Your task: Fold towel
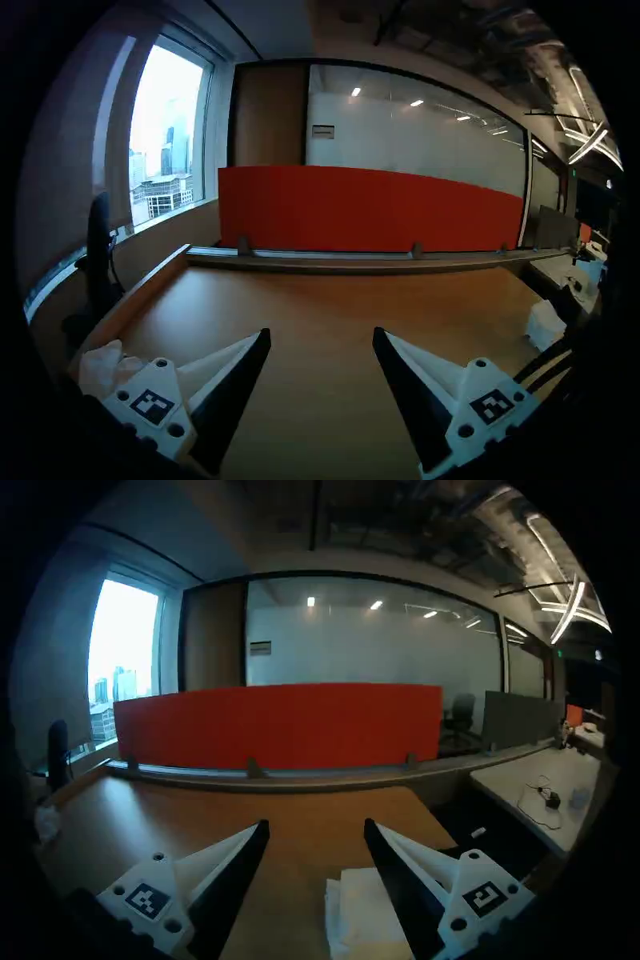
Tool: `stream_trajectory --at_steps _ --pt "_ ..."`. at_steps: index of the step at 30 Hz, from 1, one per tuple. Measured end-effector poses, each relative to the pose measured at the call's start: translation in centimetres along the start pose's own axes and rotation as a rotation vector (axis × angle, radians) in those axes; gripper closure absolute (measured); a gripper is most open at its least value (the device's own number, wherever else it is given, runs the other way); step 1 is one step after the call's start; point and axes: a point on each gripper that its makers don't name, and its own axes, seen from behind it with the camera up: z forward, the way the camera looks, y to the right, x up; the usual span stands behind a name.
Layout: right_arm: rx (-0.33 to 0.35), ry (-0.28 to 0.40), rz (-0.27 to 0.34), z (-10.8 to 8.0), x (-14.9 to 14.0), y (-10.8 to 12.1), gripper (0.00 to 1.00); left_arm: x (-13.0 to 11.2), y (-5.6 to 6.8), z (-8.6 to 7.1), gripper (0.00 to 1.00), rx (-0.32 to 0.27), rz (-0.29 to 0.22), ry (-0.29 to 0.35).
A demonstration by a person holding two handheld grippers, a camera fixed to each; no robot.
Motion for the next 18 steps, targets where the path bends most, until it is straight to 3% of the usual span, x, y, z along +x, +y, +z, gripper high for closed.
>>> stream_trajectory --at_steps 18 --pt "0.067 0.073 -0.013 0.3 3.5 -9.6 0.08 4.0 -0.5 1.4 0.05 -0.020 -0.005 0.108"
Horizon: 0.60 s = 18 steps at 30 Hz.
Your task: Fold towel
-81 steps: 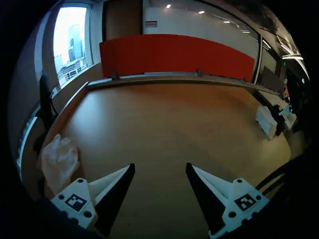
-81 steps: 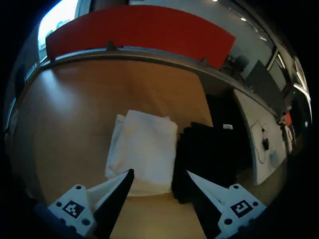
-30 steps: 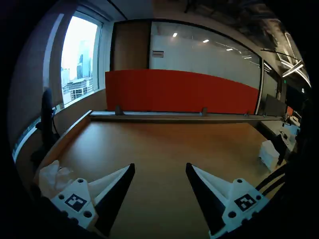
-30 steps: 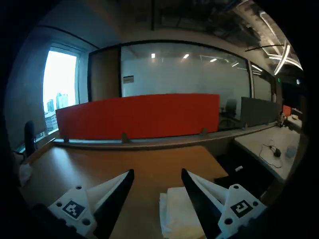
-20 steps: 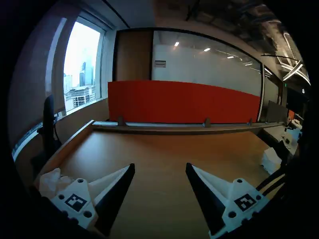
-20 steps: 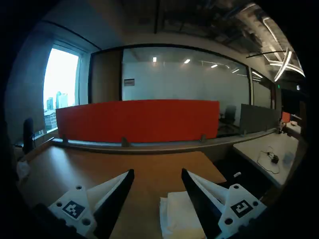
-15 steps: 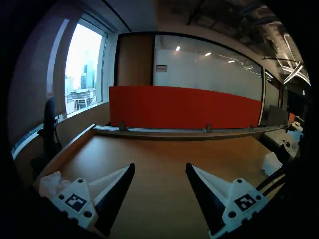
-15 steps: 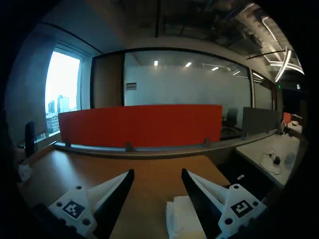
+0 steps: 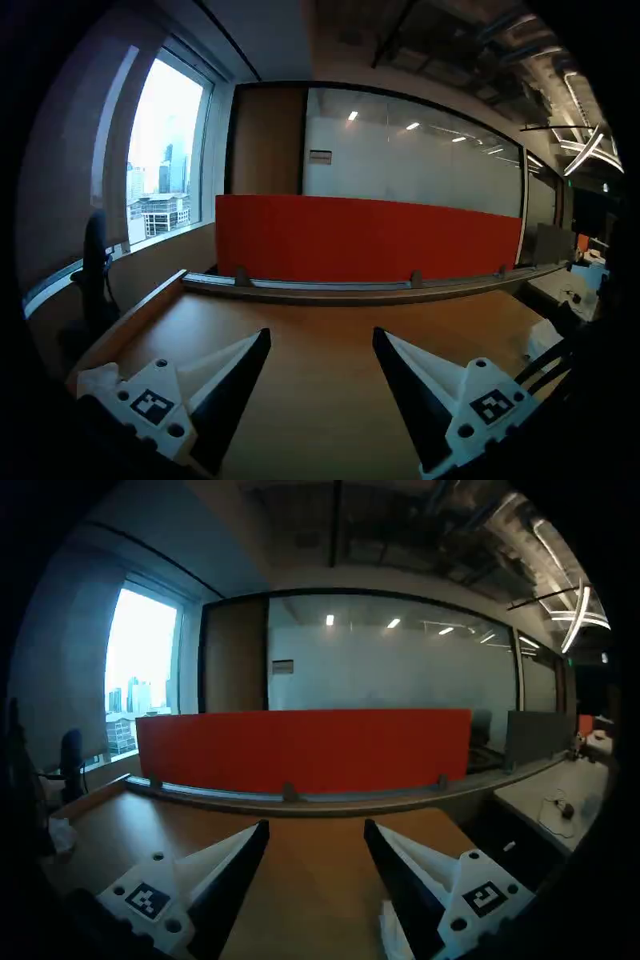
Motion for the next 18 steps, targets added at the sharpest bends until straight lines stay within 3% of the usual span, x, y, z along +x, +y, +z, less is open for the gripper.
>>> stream_trajectory --at_steps 9,18 --pt "0.001 0.016 -0.017 0.4 0.8 -2.9 0.08 0.6 -1.1 0.2 0.06 0.015 -0.005 0.033" --pt "-0.019 -0.004 -0.012 0.5 0.8 -3.8 0.08 0.9 -2.3 -0.1 0.06 0.036 0.019 0.057"
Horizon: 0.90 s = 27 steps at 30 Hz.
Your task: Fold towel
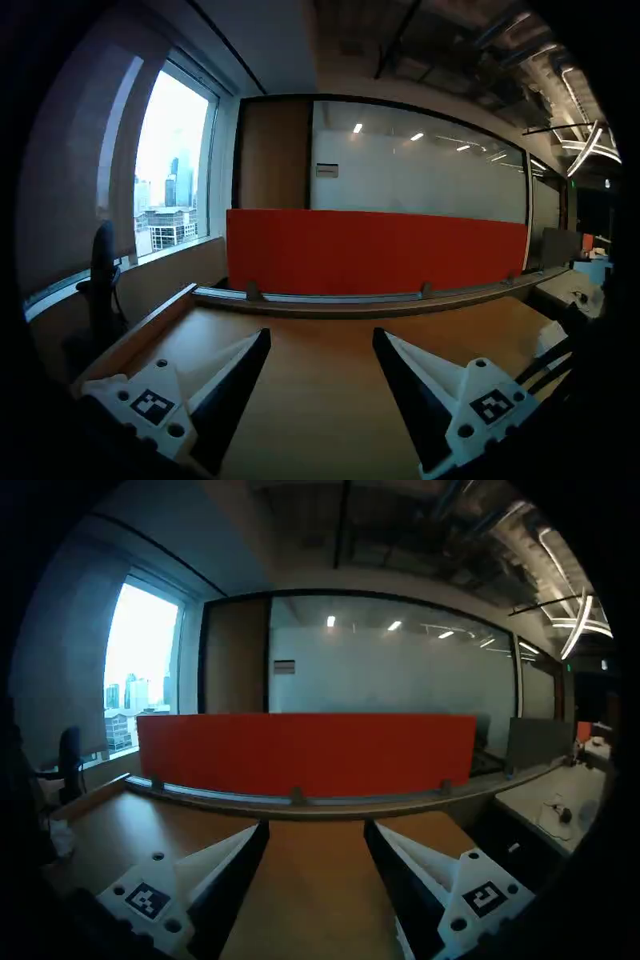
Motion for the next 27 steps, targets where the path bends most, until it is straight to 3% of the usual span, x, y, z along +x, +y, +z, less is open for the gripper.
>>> stream_trajectory --at_steps 12,21,27 --pt "-0.015 0.003 0.066 -0.8 1.3 -0.7 0.09 -0.1 -0.7 0.1 0.05 0.019 0.022 0.021" --pt "-0.003 0.011 0.096 -1.1 1.2 -2.0 0.09 -2.7 -0.5 0.0 0.05 -0.012 0.058 0.053" --pt "0.000 0.022 0.100 -0.9 0.6 -2.6 0.09 -5.8 -1.6 -0.2 0.06 0.015 0.060 0.070"
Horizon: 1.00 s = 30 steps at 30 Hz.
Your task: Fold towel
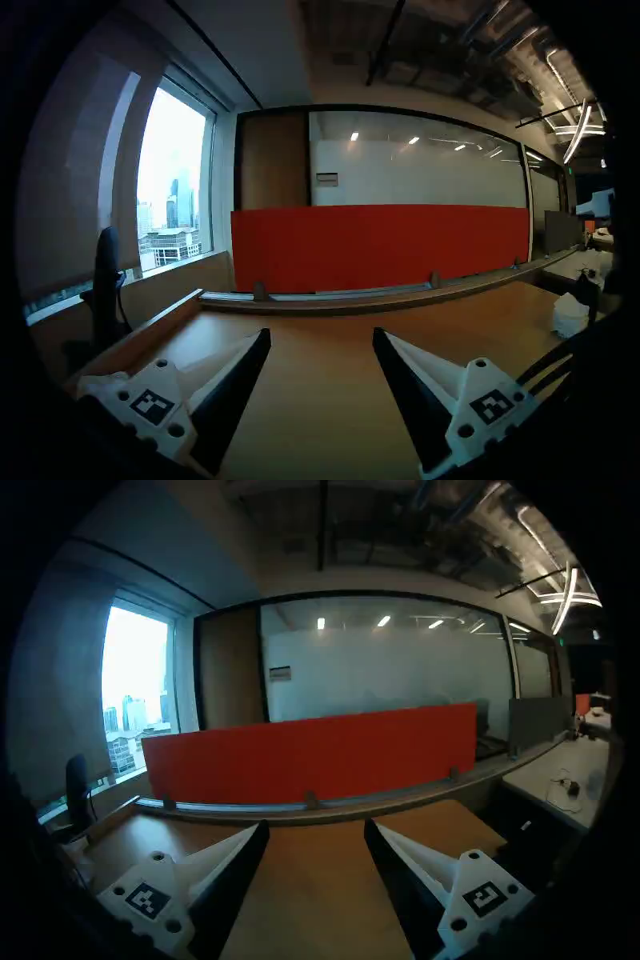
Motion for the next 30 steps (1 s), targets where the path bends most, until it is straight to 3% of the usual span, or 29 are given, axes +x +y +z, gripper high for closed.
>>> stream_trajectory --at_steps 6,15,30 --pt "-0.004 0.006 -0.006 0.1 -1.0 -0.2 0.09 -2.5 -0.4 -0.4 0.06 0.016 -0.006 0.028" --pt "-0.011 0.004 -0.020 -0.1 -3.4 0.3 0.09 -6.0 0.2 -0.6 0.05 0.017 0.004 0.043" --pt "-0.019 -0.015 -0.045 -0.2 -6.1 1.0 0.09 -9.1 0.1 -0.7 0.06 0.028 -0.019 0.070"
